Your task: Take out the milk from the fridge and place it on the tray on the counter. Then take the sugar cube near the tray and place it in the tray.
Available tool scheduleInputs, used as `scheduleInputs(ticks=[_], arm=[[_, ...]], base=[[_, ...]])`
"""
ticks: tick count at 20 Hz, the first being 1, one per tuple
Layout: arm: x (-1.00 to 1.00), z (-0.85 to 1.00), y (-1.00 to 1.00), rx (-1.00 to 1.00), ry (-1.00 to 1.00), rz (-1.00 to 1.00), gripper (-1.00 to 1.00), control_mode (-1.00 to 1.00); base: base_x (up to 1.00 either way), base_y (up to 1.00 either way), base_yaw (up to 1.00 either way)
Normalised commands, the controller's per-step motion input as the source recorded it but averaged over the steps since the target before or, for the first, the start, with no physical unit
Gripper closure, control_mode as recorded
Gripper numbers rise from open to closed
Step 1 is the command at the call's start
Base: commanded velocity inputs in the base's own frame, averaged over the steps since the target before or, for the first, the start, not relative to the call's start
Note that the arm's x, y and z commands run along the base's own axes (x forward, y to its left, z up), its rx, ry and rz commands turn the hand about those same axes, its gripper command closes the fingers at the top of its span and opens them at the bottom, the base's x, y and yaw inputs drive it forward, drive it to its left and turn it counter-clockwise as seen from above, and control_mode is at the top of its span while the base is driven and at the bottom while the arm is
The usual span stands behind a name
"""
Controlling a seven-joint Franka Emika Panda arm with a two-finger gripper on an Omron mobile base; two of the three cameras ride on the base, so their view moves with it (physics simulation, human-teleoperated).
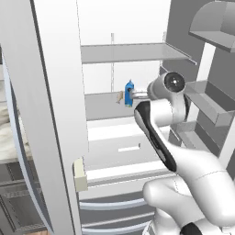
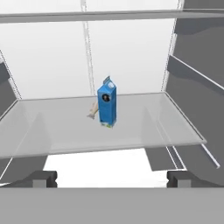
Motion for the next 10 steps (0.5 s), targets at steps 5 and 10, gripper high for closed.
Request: scheduleInputs(ticks=[5, 10], arm=[[0.42, 0.0, -0.04, 0.0, 0.0, 0.0, -1.0, -1.0], [0.36, -0.02, 0.0, 0.0, 0.02, -0.01, -1.0, -1.0]], base=[[0.0, 0.0, 0.0], [0.0, 0.0, 0.0]])
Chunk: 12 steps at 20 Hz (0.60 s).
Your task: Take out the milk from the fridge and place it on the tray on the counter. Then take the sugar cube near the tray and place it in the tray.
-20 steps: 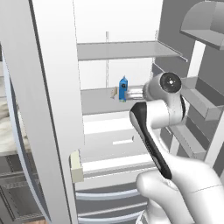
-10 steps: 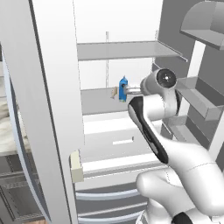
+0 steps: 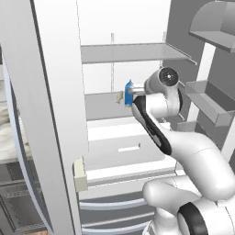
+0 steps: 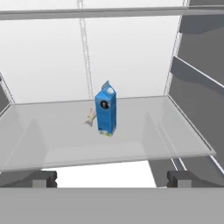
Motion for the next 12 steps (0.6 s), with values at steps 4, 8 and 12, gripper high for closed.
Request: scheduleInputs(ticks=[4, 8, 12], arm=[[0.12, -0.14, 0.0, 0.0, 0.0, -0.08, -1.0, -1.0], [0.07, -0.25, 0.0, 0.0, 0.0, -0.08, -1.0, -1.0], [0.32, -0.19, -0.01, 0.0, -0.04, -0.02, -1.0, -1.0]], base=[[0.0, 0.0, 0.0], [0.0, 0.0, 0.0], [0.0, 0.0, 0.0]])
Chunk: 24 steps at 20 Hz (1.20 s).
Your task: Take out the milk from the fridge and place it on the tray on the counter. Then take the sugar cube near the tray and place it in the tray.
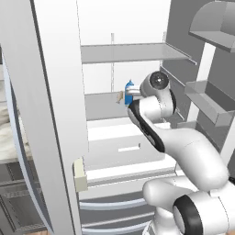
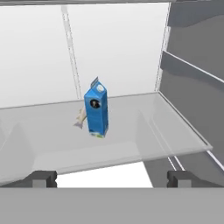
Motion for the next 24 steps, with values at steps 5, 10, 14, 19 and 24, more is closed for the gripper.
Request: scheduleInputs(ticks=[5, 10, 14, 19, 24], arm=[[0.38, -0.12, -0.07, 0.03, -0.04, 0.01, -1.0, -1.0], [0.38, -0.2, 0.01, 0.09, -0.02, 0.07, -1.0, -1.0], [0.42, -0.22, 0.01, 0.05, 0.0, 0.03, -1.0, -1.0], [0.11, 0.0, 0.0, 0.0, 0.02, 0.0, -1.0, -1.0], [0.13, 0.0, 0.08, 0.0, 0.01, 0.0, -1.0, -1.0]], base=[[0.0, 0.0, 0.0], [0.0, 0.0, 0.0], [0.0, 0.0, 0.0], [0.0, 0.0, 0.0], [0.0, 0.0, 0.0]])
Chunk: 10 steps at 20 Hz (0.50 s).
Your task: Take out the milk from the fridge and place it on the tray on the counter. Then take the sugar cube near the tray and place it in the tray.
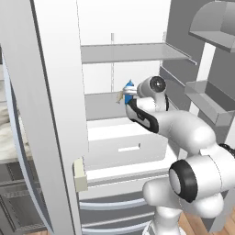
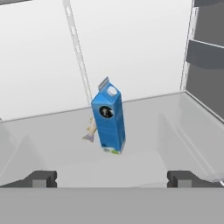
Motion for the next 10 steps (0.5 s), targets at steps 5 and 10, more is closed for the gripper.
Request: scheduleInputs(ticks=[5, 10], arm=[[0.29, 0.0, 0.08, 0.0, 0.0, 0.0, -1.0, -1.0], [0.19, 0.0, 0.0, 0.0, 0.0, 0.0, -1.0, -1.0]], base=[[0.0, 0.0, 0.0], [0.0, 0.0, 0.0]])
